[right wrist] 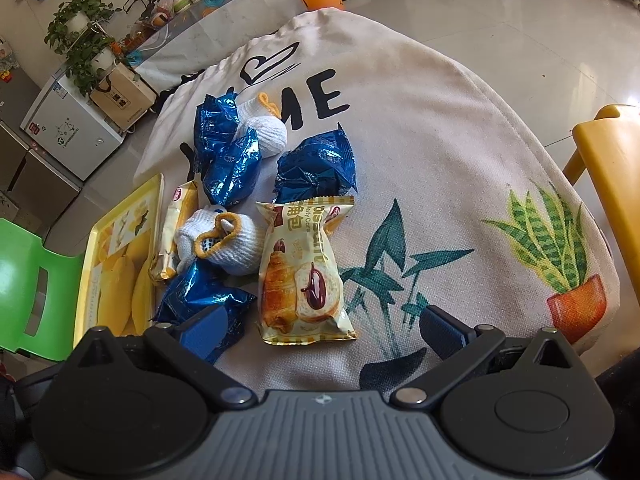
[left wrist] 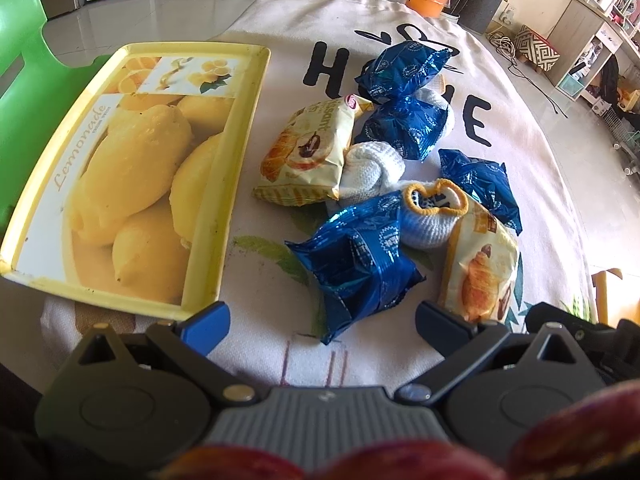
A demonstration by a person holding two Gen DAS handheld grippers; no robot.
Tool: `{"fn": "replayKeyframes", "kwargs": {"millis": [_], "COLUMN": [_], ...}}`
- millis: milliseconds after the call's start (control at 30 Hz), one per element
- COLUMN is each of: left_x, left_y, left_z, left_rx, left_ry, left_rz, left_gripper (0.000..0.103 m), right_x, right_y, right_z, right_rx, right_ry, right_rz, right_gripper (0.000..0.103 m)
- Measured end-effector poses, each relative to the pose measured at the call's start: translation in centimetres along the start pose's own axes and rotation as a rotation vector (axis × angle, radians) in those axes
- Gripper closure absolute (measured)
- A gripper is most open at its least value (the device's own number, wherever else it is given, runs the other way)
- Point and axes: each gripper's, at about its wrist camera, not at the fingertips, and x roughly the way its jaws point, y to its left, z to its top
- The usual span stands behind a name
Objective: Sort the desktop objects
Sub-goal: 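Lower the right tool toward the yellow bread packet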
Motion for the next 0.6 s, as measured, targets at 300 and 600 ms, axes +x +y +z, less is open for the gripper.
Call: {"fn": "replayKeyframes", "kwargs": {"millis": [300,600], "left_x": [0.10,0.30], "left_y": [0.56,0.63], "left_z": [0.26,0.47], "left_rx": [-0.043,-0.080], "left_ry": [-0.015,-0.026], "left_rz": [-0.016,-0.058], "left_gripper": [0.001,0.000], "right_x": [0.41,0.81], "right_y": [0.25,-0.01], "right_z": [0.12,0.31], "right_rx": [-0.011,0.008], "right_ry": [-0.006,-0.004], "right_rz": [0.004,0.004], "right_gripper": [0.000,0.004]}}
